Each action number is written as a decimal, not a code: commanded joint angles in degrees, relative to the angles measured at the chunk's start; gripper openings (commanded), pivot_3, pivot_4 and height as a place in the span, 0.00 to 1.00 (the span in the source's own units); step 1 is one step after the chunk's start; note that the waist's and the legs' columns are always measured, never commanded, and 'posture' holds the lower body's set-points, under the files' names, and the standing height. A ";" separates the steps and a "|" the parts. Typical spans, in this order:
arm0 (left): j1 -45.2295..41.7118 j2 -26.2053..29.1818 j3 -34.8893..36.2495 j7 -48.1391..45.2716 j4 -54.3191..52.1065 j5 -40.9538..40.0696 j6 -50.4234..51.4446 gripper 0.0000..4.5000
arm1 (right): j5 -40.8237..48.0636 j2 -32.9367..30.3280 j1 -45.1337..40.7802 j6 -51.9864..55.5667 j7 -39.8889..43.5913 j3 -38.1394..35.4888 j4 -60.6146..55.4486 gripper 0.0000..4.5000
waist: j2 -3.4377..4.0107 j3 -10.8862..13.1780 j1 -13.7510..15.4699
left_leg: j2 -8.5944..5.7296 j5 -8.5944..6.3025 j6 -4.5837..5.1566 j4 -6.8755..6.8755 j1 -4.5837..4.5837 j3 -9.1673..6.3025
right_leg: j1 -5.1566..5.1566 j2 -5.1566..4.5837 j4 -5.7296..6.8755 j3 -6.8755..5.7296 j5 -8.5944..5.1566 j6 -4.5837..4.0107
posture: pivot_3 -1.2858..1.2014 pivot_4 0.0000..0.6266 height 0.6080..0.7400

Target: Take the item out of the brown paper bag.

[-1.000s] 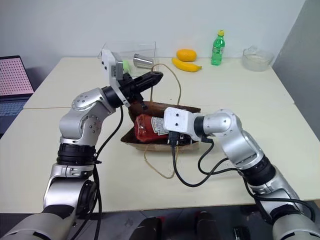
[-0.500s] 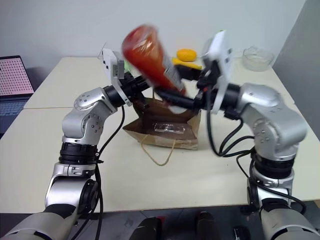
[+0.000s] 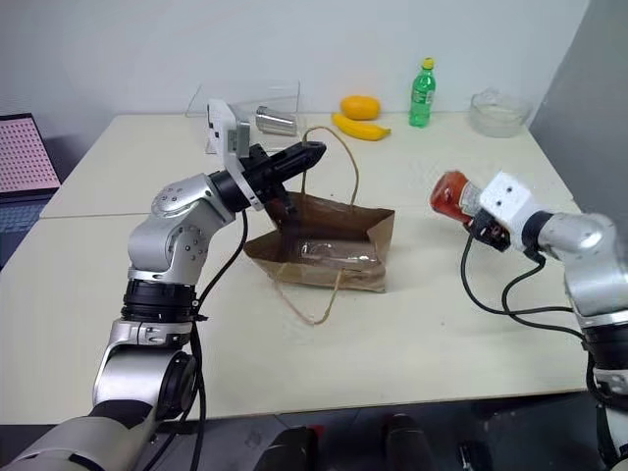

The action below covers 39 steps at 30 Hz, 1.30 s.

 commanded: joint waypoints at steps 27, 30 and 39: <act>-1.96 4.73 -1.04 -5.18 2.06 4.05 -2.85 0.33 | 25.87 22.58 25.54 19.49 -9.35 -15.83 -57.94 1.00 | 0.00 0.01 0.73 | -0.04 0.00 0.00 0.11 0.00 -0.16 | 0.15 0.02 0.00 -0.04 0.04 0.07 | 0.52 0.24 1.00; -2.31 6.00 -0.41 -5.96 1.90 4.30 -2.95 0.55 | 25.55 24.06 24.61 20.15 -11.51 -13.81 -57.88 1.00 | 0.00 0.01 0.76 | -0.03 0.00 0.00 0.09 0.01 -0.19 | 0.15 0.03 0.00 -0.07 0.04 0.07 | 0.52 0.24 1.00; 7.29 14.32 6.61 -3.25 -12.54 0.75 2.39 0.91 | 25.64 22.44 26.30 16.97 -11.33 -13.71 -54.68 1.00 | 0.01 0.01 0.30 | 0.04 0.00 0.01 -0.02 0.04 -0.15 | 0.09 0.04 0.00 -0.04 0.03 0.06 | 0.52 0.24 1.00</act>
